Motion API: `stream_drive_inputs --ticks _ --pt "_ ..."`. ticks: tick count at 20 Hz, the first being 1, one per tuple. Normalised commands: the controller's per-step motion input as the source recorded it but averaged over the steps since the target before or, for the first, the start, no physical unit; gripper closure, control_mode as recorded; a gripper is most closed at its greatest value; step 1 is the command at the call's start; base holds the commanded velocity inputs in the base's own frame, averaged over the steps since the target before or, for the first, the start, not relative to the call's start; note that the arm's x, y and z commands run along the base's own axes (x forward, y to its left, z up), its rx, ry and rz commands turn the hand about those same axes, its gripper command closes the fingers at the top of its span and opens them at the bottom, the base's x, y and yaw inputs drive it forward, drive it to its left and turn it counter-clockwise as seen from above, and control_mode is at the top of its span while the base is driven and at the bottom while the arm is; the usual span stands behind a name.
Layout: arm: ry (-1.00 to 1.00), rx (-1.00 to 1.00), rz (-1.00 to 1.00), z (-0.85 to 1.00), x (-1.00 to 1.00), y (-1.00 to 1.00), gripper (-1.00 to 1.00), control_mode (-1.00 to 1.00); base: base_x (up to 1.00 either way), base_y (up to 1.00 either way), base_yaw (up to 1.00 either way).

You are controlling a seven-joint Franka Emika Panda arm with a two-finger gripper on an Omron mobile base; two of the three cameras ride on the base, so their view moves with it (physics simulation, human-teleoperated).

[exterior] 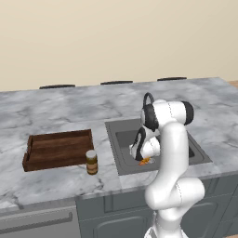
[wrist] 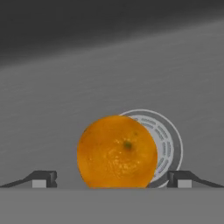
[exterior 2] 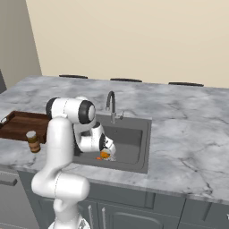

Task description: Pick up all produce items and place them in the sink. Turn on the sink faucet to wash them. Then turn the sink off and put them in the tray.

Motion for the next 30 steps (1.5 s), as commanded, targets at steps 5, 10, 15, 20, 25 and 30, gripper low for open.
stream_drive_inputs --ticks 5,10,15,20,25,30 --pt "0.0 0.0 0.0 -0.09 0.08 -0.05 -1.0 -1.0 0.0 0.0 0.0" --pt "0.0 0.0 -0.01 -0.03 0.13 -0.03 -1.0 -1.0 0.0 0.0 0.0" --pt "0.0 0.0 -0.01 -0.16 0.08 -0.01 -1.0 -1.0 0.0 0.0 0.0" --pt "0.0 0.0 0.0 -0.2 0.0 -0.02 -1.0 -1.0 0.0 0.0 0.0" --pt "0.0 0.0 0.0 -0.16 0.0 -0.02 -1.0 -1.0 0.0 0.0 0.0" --pt "0.0 0.0 0.0 -0.24 0.0 0.0 1.0 -1.0 0.0 0.0 0.0"
